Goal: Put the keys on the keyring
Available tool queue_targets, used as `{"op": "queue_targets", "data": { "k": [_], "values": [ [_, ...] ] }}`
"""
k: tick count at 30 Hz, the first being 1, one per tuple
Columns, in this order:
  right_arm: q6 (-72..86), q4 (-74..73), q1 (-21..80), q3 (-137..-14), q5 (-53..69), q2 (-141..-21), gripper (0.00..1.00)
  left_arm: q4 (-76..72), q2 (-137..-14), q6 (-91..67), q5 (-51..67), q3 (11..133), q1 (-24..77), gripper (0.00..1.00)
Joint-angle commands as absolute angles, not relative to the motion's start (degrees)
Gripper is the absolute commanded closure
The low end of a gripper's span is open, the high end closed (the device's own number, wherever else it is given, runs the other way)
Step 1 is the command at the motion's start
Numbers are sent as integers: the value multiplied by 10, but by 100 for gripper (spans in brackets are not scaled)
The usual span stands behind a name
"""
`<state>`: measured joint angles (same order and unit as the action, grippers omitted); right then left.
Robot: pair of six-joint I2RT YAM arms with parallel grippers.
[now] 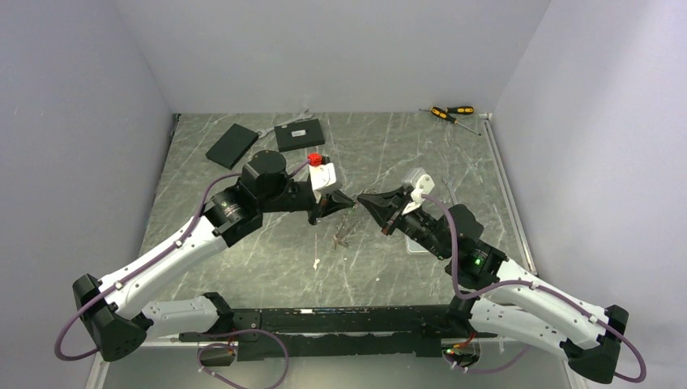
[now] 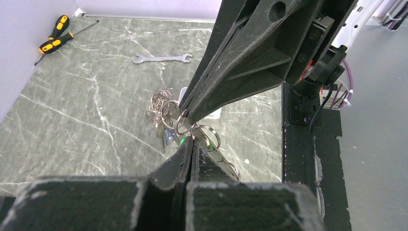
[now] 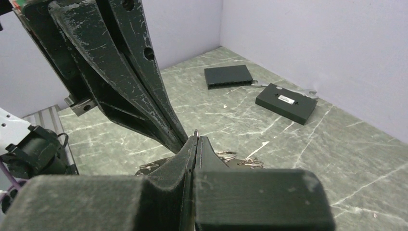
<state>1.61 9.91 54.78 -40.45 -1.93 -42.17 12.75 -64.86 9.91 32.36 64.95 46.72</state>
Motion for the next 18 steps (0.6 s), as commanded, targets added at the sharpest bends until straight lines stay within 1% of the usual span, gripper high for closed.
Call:
{"op": "queue_targets", "data": {
  "k": [1, 3, 6, 8, 11, 18],
  "values": [
    [14, 120, 549, -436, -47, -418, 96, 140, -640, 98, 316, 672, 472, 100],
    [9, 108, 549, -440, -53, -417, 89, 158, -645, 101, 310, 681, 472, 100],
    [5, 94, 549, -442, -65, -410, 72, 188, -654, 103, 300, 698, 472, 100],
    [5, 86, 549, -444, -75, -403, 64, 209, -659, 102, 294, 708, 472, 100],
    [-16, 73, 549, -445, -87, -393, 57, 236, -668, 100, 288, 723, 472, 100],
    [-34, 32, 549, -450, -76, -379, 52, 281, -704, 76, 276, 771, 472, 100]
  ]
}}
